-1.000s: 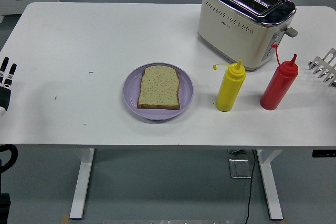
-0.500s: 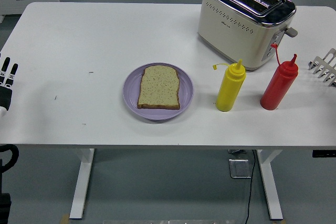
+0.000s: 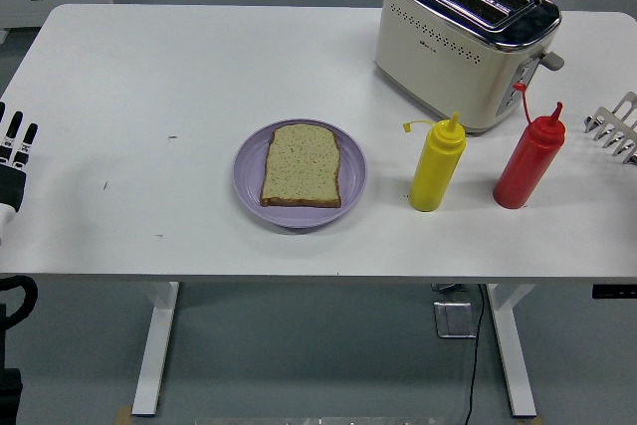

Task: Pick up the cup,pour liquid into bread,place the cup on the desk

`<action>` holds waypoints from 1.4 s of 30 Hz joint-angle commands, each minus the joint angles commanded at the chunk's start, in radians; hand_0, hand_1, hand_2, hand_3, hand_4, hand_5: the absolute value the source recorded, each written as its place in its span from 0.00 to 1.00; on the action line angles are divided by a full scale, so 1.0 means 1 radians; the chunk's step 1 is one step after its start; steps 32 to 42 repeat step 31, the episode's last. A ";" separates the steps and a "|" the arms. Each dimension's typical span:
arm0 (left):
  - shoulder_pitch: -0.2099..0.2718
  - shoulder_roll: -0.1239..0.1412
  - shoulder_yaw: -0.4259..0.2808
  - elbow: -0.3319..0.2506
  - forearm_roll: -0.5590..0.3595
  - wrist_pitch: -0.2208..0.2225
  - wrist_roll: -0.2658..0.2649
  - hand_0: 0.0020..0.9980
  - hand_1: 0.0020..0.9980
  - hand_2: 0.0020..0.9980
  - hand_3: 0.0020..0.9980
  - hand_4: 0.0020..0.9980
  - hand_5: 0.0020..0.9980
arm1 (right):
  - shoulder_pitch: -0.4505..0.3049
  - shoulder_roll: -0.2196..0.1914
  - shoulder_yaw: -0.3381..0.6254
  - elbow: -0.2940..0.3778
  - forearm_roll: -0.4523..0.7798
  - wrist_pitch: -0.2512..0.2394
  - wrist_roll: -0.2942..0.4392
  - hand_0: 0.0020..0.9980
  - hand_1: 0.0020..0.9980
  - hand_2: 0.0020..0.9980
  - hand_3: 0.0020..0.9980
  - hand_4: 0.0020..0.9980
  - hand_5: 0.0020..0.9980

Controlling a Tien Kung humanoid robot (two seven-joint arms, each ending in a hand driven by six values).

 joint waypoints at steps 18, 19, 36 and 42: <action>0.000 0.000 -0.003 0.000 -0.002 0.000 0.000 0.81 0.79 0.81 0.73 0.62 1.00 | 0.001 0.004 0.001 0.002 -0.001 0.001 -0.003 0.75 0.69 0.73 0.76 0.62 0.72; 0.000 0.000 -0.003 0.000 -0.002 0.000 0.000 0.81 0.79 0.81 0.73 0.62 1.00 | 0.001 0.004 0.001 0.002 -0.001 0.001 -0.003 0.75 0.69 0.73 0.76 0.62 0.72; 0.002 0.000 -0.001 0.000 -0.002 0.000 0.000 0.81 0.79 0.81 0.73 0.62 1.00 | 0.000 0.004 -0.003 -0.001 -0.001 0.001 -0.003 0.74 0.69 0.72 0.76 0.61 0.72; 0.002 0.000 -0.001 0.000 -0.002 0.000 0.000 0.81 0.79 0.81 0.73 0.62 1.00 | 0.000 0.004 -0.003 -0.001 -0.001 0.001 -0.003 0.74 0.69 0.72 0.76 0.61 0.72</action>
